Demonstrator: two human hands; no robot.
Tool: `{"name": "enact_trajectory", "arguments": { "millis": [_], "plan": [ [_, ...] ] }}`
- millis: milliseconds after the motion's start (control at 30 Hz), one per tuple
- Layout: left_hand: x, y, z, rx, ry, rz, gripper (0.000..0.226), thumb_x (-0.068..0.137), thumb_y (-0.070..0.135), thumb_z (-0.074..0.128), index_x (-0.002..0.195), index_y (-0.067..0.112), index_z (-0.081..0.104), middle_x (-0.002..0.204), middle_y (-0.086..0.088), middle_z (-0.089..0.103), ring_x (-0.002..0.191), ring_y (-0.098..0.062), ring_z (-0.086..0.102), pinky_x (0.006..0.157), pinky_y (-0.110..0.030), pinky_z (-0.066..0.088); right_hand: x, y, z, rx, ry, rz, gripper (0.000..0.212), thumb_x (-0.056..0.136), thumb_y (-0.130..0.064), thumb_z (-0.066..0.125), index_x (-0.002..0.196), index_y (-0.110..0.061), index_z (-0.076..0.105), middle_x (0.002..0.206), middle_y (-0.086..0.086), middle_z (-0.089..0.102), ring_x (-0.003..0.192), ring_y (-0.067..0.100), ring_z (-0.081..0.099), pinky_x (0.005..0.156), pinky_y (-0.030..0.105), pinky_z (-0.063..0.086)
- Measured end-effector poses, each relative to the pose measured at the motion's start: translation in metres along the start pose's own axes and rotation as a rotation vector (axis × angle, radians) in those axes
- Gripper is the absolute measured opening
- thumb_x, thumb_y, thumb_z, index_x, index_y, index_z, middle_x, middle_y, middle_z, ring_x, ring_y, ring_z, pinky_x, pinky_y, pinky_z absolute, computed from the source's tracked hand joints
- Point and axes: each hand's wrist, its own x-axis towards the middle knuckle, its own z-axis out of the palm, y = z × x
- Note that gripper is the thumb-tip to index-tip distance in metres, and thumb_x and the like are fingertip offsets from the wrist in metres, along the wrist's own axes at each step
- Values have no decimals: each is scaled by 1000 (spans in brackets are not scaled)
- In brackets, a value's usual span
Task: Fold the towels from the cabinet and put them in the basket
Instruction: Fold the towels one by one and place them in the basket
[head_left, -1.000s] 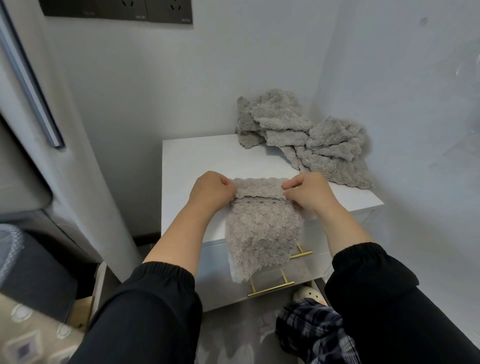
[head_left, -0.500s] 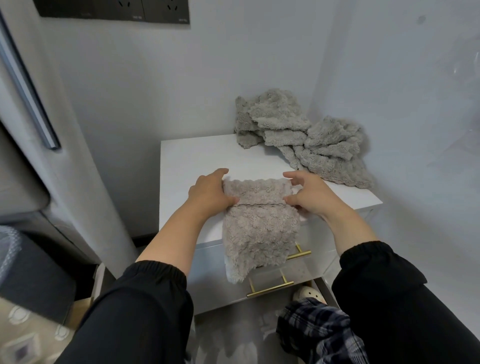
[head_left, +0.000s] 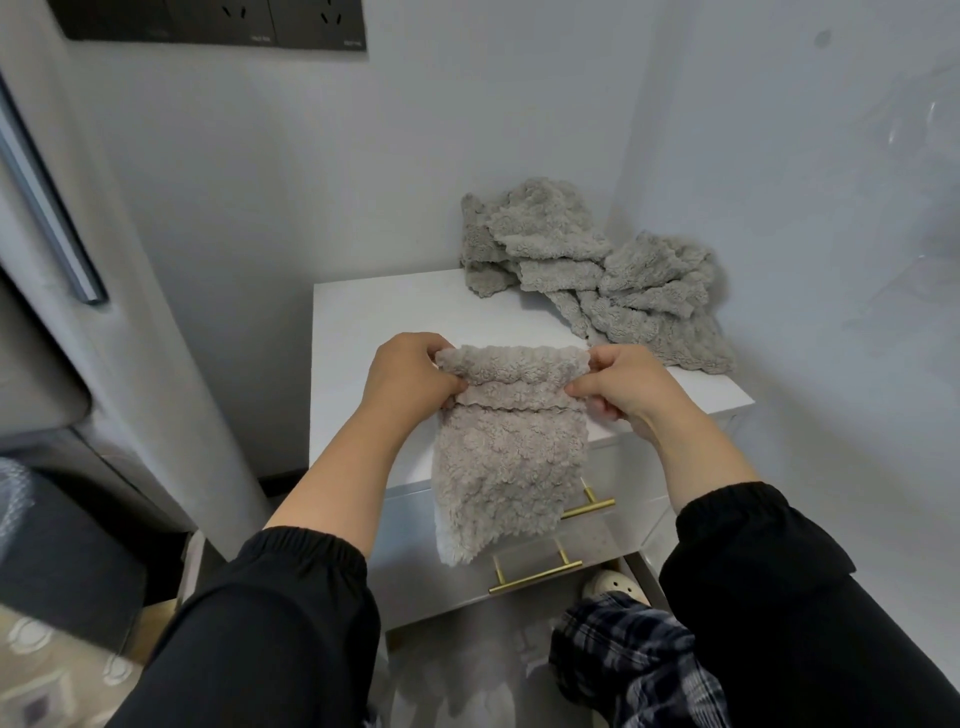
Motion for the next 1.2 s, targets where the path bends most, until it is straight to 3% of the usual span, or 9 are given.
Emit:
{"name": "enact_trajectory", "arguments": {
  "millis": [100,233,433,600,700,800,967,1100,1200],
  "plan": [
    [-3,2,-2,-167,-10,-41,20,75,-5,66,78,14,67,79,-16,71,55,-19,64,68,-38,60,-4,-3,0,201,2,27,32,80,15,62,107,2,52,52,10,53,31,10,48,32,18,35],
    [-4,5,-4,-294,19,-37,17,76,-6,62,78,10,69,77,-17,70,66,-28,68,74,-44,59,-5,-4,1,337,-28,9,45,86,10,58,129,4,45,84,22,64,54,15,69,46,18,52],
    [0,1,-1,-255,82,23,16,75,4,64,80,17,71,83,4,69,86,-21,67,85,-37,55,-1,-4,4,237,34,-119,10,90,2,56,99,4,61,94,25,66,69,15,71,65,21,58],
    [0,1,3,-165,113,63,20,81,3,61,88,21,67,91,11,64,72,-4,61,59,-5,41,4,2,9,-2,185,-291,20,81,2,63,90,-15,69,92,3,70,82,13,65,76,22,51],
    [-1,-4,4,-50,71,67,19,80,4,59,87,20,65,91,5,66,71,-5,60,59,-14,42,-1,2,10,-166,198,-333,27,81,5,61,101,-11,71,96,-3,65,88,13,62,74,12,44],
    [-1,-8,3,71,-5,78,20,80,6,59,92,22,63,106,1,61,89,-11,57,73,-23,39,-3,2,8,-298,187,-322,23,81,2,61,95,-13,71,107,8,69,96,23,65,84,30,47],
    [-4,-9,-1,98,-69,89,19,89,19,53,99,15,70,117,2,61,110,-15,53,92,-28,41,-4,10,4,-429,59,-280,15,82,-13,63,93,-20,70,93,6,70,83,22,64,76,30,49],
    [-2,-9,0,106,-57,89,27,95,28,53,97,11,73,113,-2,67,112,-18,56,87,-26,39,-7,7,5,-371,33,-274,32,90,-39,59,87,-9,69,81,10,68,69,20,61,62,20,45],
    [0,-12,2,100,-85,56,17,92,24,59,90,12,70,114,-2,66,114,-16,54,83,-23,35,-4,9,5,-393,59,-289,26,93,-29,57,80,-8,66,80,8,66,77,25,59,66,25,42]
  ]
}}
